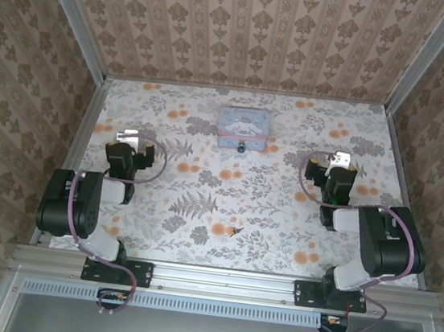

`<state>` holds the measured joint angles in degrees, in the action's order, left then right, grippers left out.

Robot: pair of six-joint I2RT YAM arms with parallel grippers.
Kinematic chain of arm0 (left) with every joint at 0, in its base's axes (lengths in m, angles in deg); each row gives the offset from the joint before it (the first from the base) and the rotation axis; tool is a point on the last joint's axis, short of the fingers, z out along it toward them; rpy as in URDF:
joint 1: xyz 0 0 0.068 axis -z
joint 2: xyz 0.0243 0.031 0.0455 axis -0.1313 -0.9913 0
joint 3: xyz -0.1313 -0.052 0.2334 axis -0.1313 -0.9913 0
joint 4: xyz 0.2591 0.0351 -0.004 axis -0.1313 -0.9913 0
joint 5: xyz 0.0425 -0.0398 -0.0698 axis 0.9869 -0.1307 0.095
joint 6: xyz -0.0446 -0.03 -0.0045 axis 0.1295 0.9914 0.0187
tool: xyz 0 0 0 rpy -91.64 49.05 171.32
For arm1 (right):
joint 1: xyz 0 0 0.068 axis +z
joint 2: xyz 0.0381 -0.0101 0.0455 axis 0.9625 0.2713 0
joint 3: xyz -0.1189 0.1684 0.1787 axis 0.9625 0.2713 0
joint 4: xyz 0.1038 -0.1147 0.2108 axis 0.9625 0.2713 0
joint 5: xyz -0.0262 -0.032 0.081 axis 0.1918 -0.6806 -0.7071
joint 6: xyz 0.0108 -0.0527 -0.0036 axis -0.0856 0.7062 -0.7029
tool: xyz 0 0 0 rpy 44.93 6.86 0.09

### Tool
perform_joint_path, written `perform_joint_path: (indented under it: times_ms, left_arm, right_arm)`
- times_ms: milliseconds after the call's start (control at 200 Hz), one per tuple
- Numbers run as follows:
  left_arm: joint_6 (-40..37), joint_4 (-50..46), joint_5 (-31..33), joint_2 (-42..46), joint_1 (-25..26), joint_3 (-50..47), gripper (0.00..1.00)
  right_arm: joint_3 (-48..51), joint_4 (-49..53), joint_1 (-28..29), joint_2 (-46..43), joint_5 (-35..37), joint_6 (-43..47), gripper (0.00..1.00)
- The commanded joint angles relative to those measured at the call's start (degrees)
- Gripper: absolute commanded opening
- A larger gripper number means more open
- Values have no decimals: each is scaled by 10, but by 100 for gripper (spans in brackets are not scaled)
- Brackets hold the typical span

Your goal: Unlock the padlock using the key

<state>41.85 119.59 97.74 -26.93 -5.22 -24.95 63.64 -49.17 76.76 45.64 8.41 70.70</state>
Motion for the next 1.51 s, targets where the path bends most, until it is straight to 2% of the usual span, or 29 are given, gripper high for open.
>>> perform_joint_path:
  times_ms: [0, 745, 805, 965, 1045, 1070, 1155, 1255, 1380, 1500]
  left_arm:
    - [-2, 14, 3, 9, 3, -1, 100]
    - [-1, 16, -4, 13, -2, -3, 100]
    - [8, -3, 16, 32, 0, -2, 100]
    - [13, -113, 24, 104, 0, 22, 100]
    - [11, -152, 21, 133, 1, 34, 100]
    - [14, -165, 24, 140, 2, 39, 100]
    - [23, -206, 22, 155, 3, 60, 100]
    - [38, -274, 9, 160, 10, 102, 100]
    - [66, -353, -18, 150, 19, 167, 100]
    - [112, -445, -55, 115, 23, 256, 100]
  right_arm:
    - [6, -21, 1, -3, 9, -8, 100]
    - [8, -24, -2, -6, 10, -12, 100]
    - [10, -4, -3, -27, 16, -20, 100]
    - [52, -84, 2, -32, 10, -7, 100]
    - [58, -92, 3, -44, 2, 1, 100]
    - [51, -68, 5, -64, 7, 3, 100]
    - [-15, 127, 2, -161, -13, -1, 100]
    - [-87, 235, -4, -205, -30, -39, 100]
    - [-193, 349, -10, -176, -105, -112, 100]
    - [-263, 381, -9, -114, -214, -172, 100]
